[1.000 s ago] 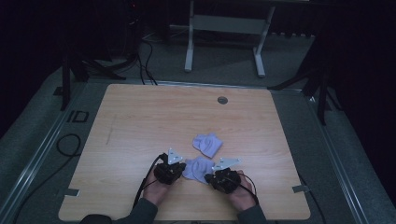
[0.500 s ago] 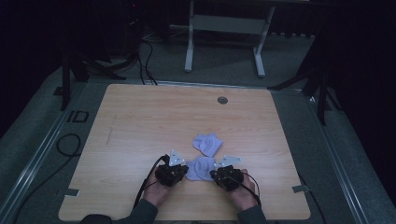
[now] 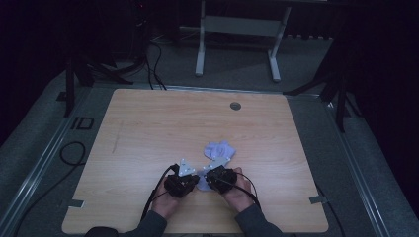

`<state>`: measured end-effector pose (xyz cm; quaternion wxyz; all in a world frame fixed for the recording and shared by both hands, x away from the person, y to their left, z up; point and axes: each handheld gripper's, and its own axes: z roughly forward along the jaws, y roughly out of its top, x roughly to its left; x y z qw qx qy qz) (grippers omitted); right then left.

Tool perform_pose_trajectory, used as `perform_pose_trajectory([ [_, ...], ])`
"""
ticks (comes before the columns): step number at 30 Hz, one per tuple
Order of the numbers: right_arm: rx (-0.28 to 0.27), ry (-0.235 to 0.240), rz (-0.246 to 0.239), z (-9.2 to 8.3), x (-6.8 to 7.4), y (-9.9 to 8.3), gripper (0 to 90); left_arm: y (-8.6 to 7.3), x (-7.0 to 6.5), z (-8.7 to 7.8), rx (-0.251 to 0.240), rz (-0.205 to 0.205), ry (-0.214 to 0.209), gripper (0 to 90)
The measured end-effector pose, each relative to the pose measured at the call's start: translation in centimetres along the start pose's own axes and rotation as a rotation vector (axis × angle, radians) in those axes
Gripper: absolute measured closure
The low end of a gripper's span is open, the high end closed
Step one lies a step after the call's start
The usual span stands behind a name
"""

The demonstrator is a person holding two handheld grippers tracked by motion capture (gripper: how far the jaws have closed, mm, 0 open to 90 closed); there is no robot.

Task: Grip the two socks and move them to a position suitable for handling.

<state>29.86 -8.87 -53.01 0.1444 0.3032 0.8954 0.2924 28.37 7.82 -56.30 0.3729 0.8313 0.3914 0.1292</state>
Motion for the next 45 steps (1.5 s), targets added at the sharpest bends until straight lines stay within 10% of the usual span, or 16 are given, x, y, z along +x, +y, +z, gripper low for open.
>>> perform_pose_trajectory([
  [7,0.048,0.033,0.038,1.4,-0.7,-0.7,67.7,0.0,-0.3,0.0,0.000,0.031,0.018,87.0],
  [14,0.040,0.016,0.066,1.4,-1.3,-0.8,86.0,0.1,-0.3,0.1,0.004,0.039,0.019,87.1],
  [32,-0.116,0.045,0.206,-3.7,-3.7,-3.3,86.9,0.0,-0.3,0.1,-0.002,0.023,0.019,87.8],
  [45,-0.120,-0.018,0.286,-5.1,-5.4,-6.8,87.0,0.0,-0.3,0.1,-0.007,0.020,0.019,87.7],
])
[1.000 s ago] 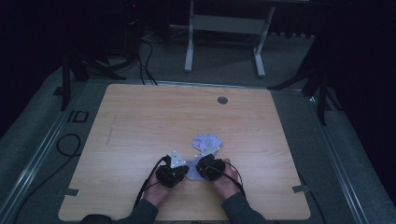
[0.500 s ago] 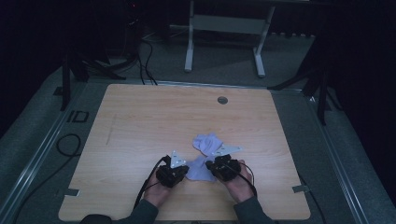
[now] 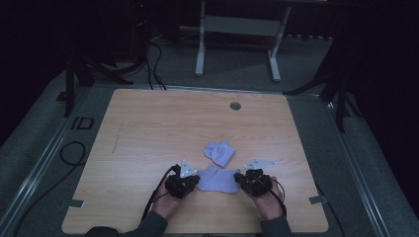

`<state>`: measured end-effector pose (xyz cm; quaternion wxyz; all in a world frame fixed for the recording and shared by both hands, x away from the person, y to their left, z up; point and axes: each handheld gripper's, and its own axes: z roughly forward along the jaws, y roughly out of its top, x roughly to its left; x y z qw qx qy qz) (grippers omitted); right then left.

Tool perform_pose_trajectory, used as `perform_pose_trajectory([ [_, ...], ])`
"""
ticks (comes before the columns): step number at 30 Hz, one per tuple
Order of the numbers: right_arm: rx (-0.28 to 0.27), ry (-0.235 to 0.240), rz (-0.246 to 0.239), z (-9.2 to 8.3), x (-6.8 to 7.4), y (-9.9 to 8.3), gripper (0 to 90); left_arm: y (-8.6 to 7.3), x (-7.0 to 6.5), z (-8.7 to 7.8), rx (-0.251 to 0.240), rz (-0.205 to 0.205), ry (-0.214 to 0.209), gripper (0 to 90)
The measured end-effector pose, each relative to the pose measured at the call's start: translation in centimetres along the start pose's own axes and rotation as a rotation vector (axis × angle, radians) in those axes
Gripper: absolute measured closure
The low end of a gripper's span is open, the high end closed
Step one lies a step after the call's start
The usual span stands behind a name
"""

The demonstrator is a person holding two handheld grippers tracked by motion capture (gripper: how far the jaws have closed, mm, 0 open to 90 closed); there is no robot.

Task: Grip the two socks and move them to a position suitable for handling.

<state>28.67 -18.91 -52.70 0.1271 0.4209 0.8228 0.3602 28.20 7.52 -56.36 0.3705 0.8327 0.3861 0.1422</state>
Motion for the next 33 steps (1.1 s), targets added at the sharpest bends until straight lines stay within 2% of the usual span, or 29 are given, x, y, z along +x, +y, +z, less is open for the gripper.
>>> perform_pose_trajectory([
  [7,-0.002,-0.033,0.031,-1.1,-1.4,-0.9,87.0,0.0,0.0,0.0,-0.002,-0.006,-0.003,87.6],
  [16,0.002,-0.046,0.079,-2.0,-3.0,-1.5,86.4,-0.1,0.1,-0.1,0.001,-0.015,-0.024,87.0],
  [19,0.012,-0.073,0.084,-2.1,-3.2,-1.6,85.9,-0.1,0.0,-0.1,0.002,-0.011,-0.021,86.8],
  [25,-0.008,-0.099,0.134,-2.8,-4.5,-1.9,82.9,-0.1,0.0,-0.2,0.009,-0.020,-0.032,85.8],
  [33,-0.004,-0.091,0.131,-2.5,-4.5,-2.1,79.4,-0.2,-0.2,-0.3,0.018,-0.013,-0.032,85.3],
])
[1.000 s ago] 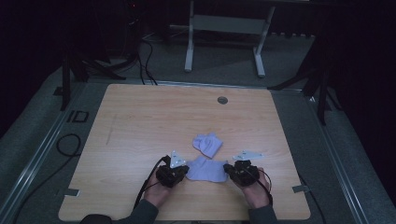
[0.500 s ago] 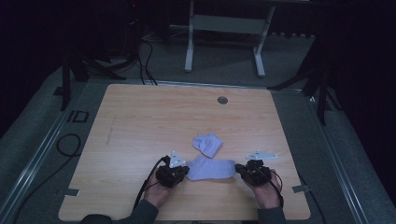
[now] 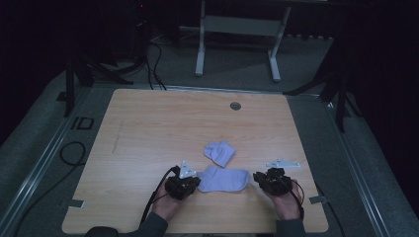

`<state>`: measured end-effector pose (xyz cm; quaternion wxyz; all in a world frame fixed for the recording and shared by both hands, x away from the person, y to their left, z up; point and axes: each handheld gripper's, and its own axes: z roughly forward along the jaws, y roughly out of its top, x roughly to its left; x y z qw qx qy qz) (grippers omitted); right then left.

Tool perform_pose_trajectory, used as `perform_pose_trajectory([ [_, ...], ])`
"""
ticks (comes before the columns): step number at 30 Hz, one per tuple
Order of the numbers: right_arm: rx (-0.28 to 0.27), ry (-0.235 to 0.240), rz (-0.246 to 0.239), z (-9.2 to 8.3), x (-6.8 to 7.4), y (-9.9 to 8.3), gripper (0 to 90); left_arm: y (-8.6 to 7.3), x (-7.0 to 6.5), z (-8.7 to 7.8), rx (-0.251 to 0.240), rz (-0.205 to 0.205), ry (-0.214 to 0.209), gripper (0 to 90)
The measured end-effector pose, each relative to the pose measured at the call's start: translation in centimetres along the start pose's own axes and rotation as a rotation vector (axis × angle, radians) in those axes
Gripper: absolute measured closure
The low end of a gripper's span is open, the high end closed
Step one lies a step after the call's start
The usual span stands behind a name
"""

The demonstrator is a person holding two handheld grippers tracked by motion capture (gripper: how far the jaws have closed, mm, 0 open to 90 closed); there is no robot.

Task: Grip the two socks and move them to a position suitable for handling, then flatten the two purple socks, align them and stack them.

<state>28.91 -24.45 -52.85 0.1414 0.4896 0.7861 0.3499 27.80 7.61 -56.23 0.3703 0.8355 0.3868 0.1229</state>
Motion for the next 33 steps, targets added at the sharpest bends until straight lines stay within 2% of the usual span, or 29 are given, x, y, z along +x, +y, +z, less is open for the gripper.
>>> perform_pose_trajectory([
  [11,-0.007,0.017,-0.008,0.0,0.3,0.6,77.8,-0.2,0.3,-0.3,0.010,-0.014,-0.010,83.1],
  [13,-0.013,0.018,-0.020,0.0,0.5,1.1,77.7,-0.3,0.4,-0.5,0.006,-0.017,-0.011,80.4],
  [15,-0.017,0.020,-0.040,0.0,0.8,1.7,77.6,-0.4,0.3,-0.6,-0.002,-0.003,0.009,79.4],
  [19,-0.019,0.025,-0.085,0.2,1.4,3.2,77.2,-0.2,0.6,-0.8,-0.035,-0.017,0.004,78.2],
  [23,0.008,0.032,-0.121,1.1,1.7,4.8,77.1,-0.2,0.9,-1.1,-0.040,-0.010,0.008,76.9],
  [25,0.021,0.038,-0.134,1.8,2.0,5.5,77.1,-0.2,0.9,-1.0,-0.043,-0.021,0.011,76.5],
  [33,0.074,0.068,-0.217,4.9,4.0,8.1,77.2,-0.3,1.3,-1.3,-0.049,-0.031,0.031,76.3],
])
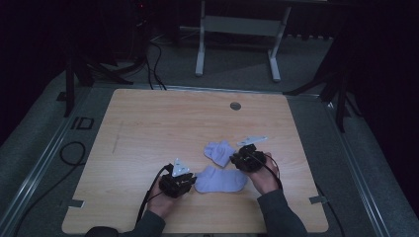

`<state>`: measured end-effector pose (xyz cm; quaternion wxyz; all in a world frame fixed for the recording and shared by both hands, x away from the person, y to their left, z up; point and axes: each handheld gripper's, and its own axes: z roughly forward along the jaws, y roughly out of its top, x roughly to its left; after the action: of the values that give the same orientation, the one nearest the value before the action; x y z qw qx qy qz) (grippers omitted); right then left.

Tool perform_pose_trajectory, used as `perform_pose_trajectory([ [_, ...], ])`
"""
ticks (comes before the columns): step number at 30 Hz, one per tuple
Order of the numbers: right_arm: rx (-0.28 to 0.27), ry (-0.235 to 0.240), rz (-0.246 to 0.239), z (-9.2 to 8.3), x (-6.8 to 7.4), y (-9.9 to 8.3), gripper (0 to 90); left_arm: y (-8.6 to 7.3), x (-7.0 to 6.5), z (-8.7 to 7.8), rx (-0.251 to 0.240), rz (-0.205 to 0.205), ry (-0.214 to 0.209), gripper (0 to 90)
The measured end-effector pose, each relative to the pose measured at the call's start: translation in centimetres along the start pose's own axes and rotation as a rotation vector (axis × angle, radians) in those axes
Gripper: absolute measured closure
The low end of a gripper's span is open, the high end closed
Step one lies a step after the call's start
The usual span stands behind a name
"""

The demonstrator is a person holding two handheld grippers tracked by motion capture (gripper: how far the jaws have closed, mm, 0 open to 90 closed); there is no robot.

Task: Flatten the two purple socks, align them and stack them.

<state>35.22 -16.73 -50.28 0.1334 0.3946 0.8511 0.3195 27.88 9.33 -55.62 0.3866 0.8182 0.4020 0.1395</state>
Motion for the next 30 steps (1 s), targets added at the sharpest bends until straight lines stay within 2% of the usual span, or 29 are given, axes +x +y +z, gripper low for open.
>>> perform_pose_trajectory([
  [4,0.045,0.012,-0.030,1.8,0.2,1.4,77.1,0.1,0.2,-0.3,-0.015,-0.006,0.006,76.4],
  [8,0.066,0.028,-0.035,3.4,0.6,2.9,69.3,0.1,0.4,-0.5,-0.022,-0.012,0.013,76.8],
  [15,0.106,0.037,-0.031,6.1,1.2,5.1,63.1,0.1,0.6,-0.3,-0.014,-0.017,0.023,76.9],
  [23,0.135,0.056,0.106,8.2,0.4,5.6,62.2,0.1,0.6,-0.3,-0.010,-0.012,0.027,77.2],
  [28,0.171,0.051,0.113,9.4,0.7,5.9,64.4,0.1,0.5,-0.3,-0.008,-0.009,0.030,77.2],
  [30,0.166,0.043,0.115,9.6,0.7,6.0,67.5,0.0,0.6,-0.3,-0.009,-0.010,0.031,77.2],
])
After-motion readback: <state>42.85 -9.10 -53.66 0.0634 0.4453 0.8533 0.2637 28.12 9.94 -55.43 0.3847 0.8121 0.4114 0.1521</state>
